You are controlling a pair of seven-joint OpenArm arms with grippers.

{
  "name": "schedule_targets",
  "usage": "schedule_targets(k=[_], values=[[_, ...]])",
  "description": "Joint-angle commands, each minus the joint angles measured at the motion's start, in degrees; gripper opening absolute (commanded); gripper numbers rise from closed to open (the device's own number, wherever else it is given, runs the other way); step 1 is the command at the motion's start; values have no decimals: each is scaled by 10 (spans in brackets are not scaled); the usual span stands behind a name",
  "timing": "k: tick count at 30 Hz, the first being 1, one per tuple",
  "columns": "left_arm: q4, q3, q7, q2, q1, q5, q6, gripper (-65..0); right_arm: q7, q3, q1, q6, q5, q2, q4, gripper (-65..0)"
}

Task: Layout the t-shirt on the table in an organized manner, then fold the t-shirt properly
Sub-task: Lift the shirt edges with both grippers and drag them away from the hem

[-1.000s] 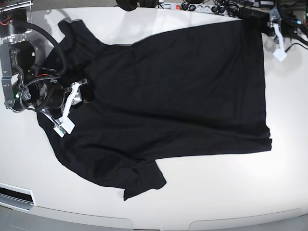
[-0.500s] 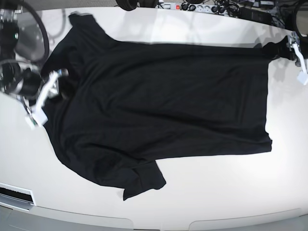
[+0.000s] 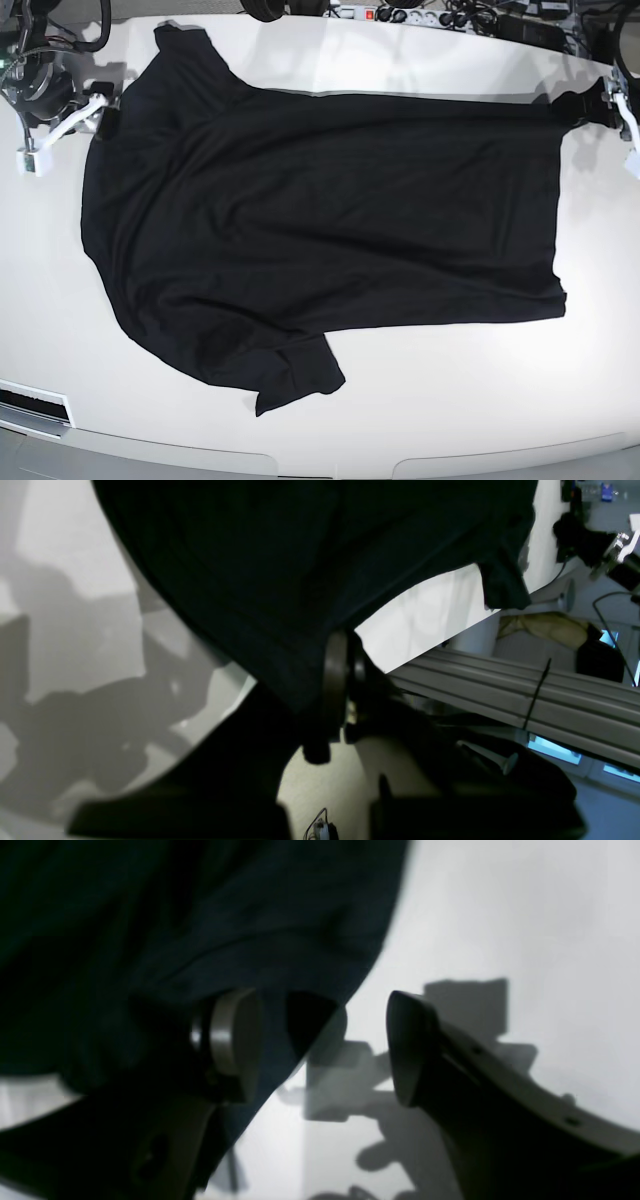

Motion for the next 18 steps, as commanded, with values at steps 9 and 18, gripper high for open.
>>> schedule_targets(k=[9, 18], values=[[6, -6, 0, -26, -3, -10, -3, -650, 18, 22, 96, -12, 11, 7, -171, -240], [6, -6, 0, -43, -2, -10, -3, -650, -19, 83, 121, 57, 94, 12, -208, -241]])
